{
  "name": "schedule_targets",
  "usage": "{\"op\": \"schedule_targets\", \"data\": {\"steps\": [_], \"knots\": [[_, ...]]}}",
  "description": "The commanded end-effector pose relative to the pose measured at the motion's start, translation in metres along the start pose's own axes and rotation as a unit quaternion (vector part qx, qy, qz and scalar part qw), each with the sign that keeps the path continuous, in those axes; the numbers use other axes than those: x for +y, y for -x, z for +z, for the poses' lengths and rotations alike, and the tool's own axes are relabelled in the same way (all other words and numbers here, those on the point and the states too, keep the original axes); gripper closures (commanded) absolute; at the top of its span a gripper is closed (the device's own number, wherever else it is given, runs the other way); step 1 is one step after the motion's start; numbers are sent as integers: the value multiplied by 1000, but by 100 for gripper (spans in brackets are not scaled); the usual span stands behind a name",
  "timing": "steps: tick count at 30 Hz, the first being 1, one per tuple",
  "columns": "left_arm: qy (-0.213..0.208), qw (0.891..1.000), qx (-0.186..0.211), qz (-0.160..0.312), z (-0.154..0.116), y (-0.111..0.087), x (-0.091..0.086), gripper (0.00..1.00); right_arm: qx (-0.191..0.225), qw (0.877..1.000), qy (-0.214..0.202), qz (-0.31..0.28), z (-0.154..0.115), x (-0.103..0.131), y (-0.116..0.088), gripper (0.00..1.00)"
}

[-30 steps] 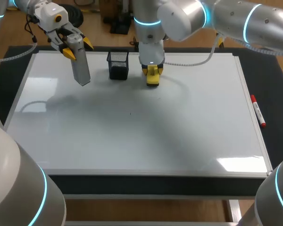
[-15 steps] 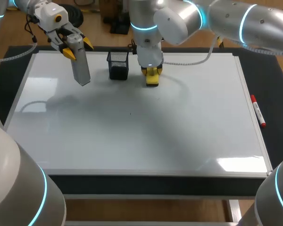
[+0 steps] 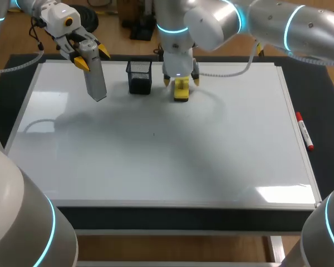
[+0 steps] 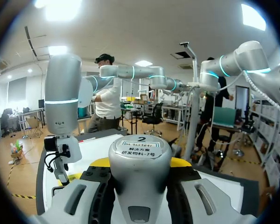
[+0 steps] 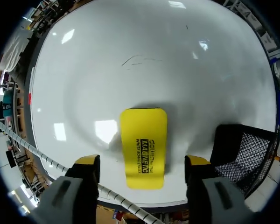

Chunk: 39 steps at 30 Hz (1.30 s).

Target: Pick up the inspection probe, press it on each red-marked spot on the whiteboard one by one, put down the probe, pick up the eraser, and wipe off all the red marks.

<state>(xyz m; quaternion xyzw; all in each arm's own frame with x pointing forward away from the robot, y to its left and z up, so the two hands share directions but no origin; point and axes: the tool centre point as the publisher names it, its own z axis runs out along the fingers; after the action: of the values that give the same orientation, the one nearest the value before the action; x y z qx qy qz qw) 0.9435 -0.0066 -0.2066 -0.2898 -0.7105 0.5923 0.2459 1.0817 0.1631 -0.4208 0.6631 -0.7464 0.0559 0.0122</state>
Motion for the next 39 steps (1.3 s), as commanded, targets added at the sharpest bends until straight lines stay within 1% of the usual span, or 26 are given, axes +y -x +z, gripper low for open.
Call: {"op": "schedule_targets", "data": {"steps": [1, 2, 6, 11, 13, 15, 18, 24, 28, 30, 31, 32, 34, 36, 37, 39], "knots": [[-5, 1000, 8, 0, -7, 4, 2, 100, -4, 1000, 4, 8, -11, 0, -11, 0], [-5, 1000, 8, 0, -7, 4, 2, 100, -3, 1000, 6, 11, -12, 0, -12, 0], [-5, 1000, 8, 0, -7, 4, 2, 100, -24, 998, 33, 46, -19, -2, -19, 0], [-5, 1000, 8, 0, -7, 4, 2, 100, -58, 992, 60, 92, -29, -6, -28, 0], [-5, 1000, 8, 0, -7, 4, 2, 100, -83, 987, 72, 116, -34, -8, -32, 0], [-5, 1000, 8, 0, -7, 4, 2, 100, -92, 982, 80, 141, -38, -10, -35, 0], [-5, 1000, 8, 0, -7, 4, 2, 100, -117, 972, 91, 181, -46, -13, -42, 0], [-5, 1000, 8, 0, -7, 4, 2, 100, -142, 952, 110, 249, -61, -17, -52, 0], [-5, 1000, 8, 0, -7, 4, 2, 100, -156, 941, 118, 275, -71, -17, -58, 0], [-5, 1000, 8, 0, -7, 4, 2, 100, -153, 937, 120, 290, -75, -17, -60, 0], [-5, 1000, 8, 0, -7, 4, 2, 100, -162, 935, 121, 291, -77, -17, -62, 0], [-5, 1000, 8, 0, -7, 4, 2, 100, -160, 933, 121, 297, -80, -17, -64, 0], [-5, 1000, 8, 0, -7, 4, 2, 100, -176, 927, 124, 306, -84, -16, -67, 0], [-5, 1000, 8, 0, -7, 4, 2, 100, -173, 923, 126, 321, -89, -16, -70, 0], [-5, 1000, 8, 0, -7, 4, 2, 100, -187, 921, 126, 319, -91, -16, -72, 0], [-5, 1000, 8, 0, -7, 4, 2, 100, -180, 917, 127, 333, -95, -16, -74, 0]]}}
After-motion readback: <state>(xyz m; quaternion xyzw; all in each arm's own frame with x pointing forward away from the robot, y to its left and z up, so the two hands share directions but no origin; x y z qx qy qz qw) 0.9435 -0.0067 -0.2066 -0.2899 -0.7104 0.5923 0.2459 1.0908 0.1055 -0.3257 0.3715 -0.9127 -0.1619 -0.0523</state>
